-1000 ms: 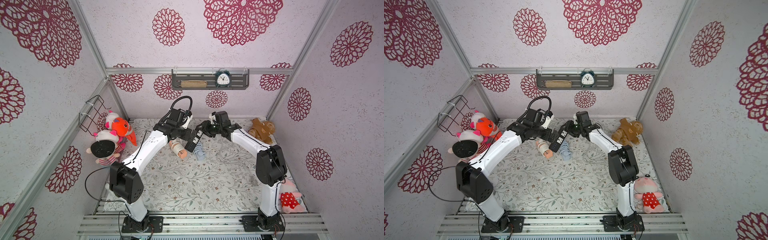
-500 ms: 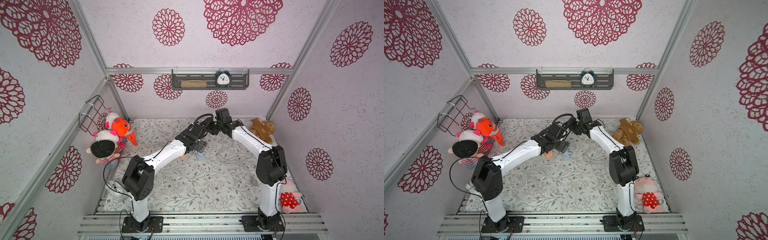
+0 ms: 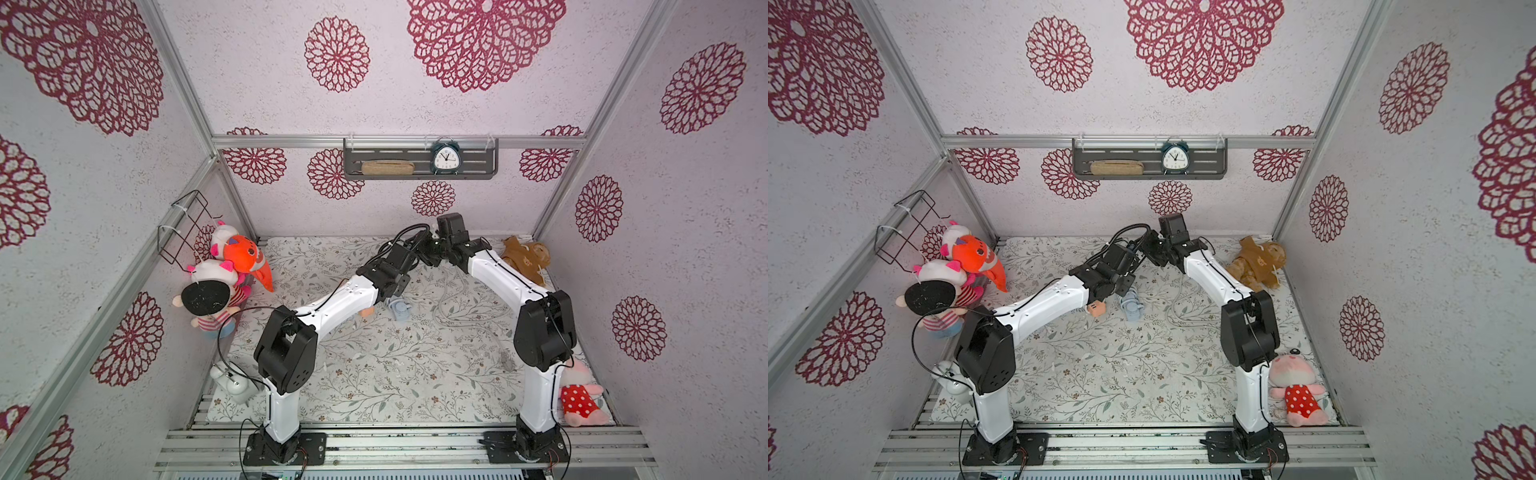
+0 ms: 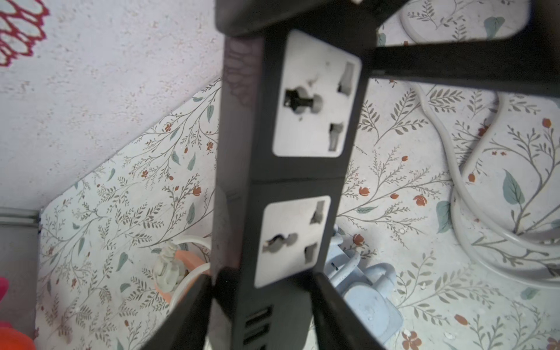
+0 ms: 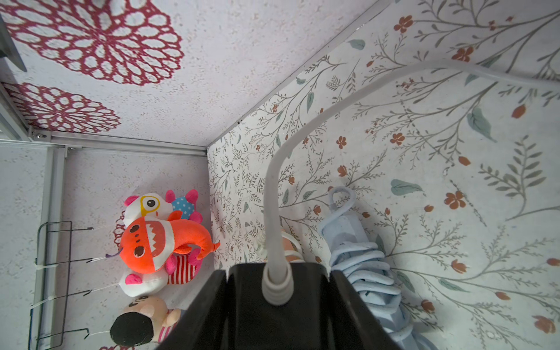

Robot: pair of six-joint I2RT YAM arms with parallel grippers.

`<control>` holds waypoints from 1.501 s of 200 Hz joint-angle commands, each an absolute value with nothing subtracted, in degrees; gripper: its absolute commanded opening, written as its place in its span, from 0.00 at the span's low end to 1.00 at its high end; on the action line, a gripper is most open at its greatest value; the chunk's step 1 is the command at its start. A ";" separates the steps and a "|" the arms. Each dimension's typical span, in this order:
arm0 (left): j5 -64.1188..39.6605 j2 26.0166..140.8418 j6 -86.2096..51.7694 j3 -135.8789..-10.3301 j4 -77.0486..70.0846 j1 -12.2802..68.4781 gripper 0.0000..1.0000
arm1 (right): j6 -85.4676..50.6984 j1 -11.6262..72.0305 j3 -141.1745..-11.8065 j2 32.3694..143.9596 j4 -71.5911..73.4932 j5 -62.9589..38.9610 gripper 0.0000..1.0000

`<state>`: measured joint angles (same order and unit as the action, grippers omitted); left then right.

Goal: Unwrap the cord wrapped around the power strip
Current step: Adjust the power strip.

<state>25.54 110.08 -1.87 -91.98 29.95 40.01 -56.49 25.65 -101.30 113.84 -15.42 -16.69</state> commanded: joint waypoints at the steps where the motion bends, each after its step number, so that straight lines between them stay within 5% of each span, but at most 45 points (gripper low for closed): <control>1: 26.23 111.09 -1.24 -93.99 27.94 40.24 0.43 | -57.93 26.91 -101.87 111.18 -13.78 -22.24 0.00; 27: 25.63 110.84 -0.84 -94.61 28.20 40.25 0.35 | -58.46 26.91 -101.72 111.46 -13.36 -22.92 0.00; 41: 24.69 110.32 -0.39 -94.25 28.24 40.21 0.39 | -58.46 26.74 -101.99 111.67 -13.58 -22.80 0.00; 66: 21.21 105.41 1.39 -87.96 22.96 40.47 0.99 | -59.55 25.25 -102.30 112.23 -14.62 -23.48 0.00; 130: 23.83 96.93 9.53 -72.23 1.28 41.55 0.97 | -57.68 23.47 -111.06 112.32 -26.90 -22.13 0.00; 246: 29.63 102.36 15.36 -77.51 -2.40 41.76 1.00 | -56.55 24.14 -117.51 111.69 -34.50 -23.45 0.00; 277: 29.21 103.31 15.42 -78.77 -1.11 41.40 0.92 | -56.71 24.33 -117.59 111.33 -34.11 -23.65 0.00; 300: 29.75 104.04 15.33 -79.67 -0.82 41.05 0.76 | -56.64 24.41 -117.60 111.42 -34.09 -23.98 0.00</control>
<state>29.10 102.91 14.31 -77.91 -0.78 41.45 -57.04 24.21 -116.73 113.84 -35.07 -22.31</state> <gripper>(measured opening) 0.823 0.517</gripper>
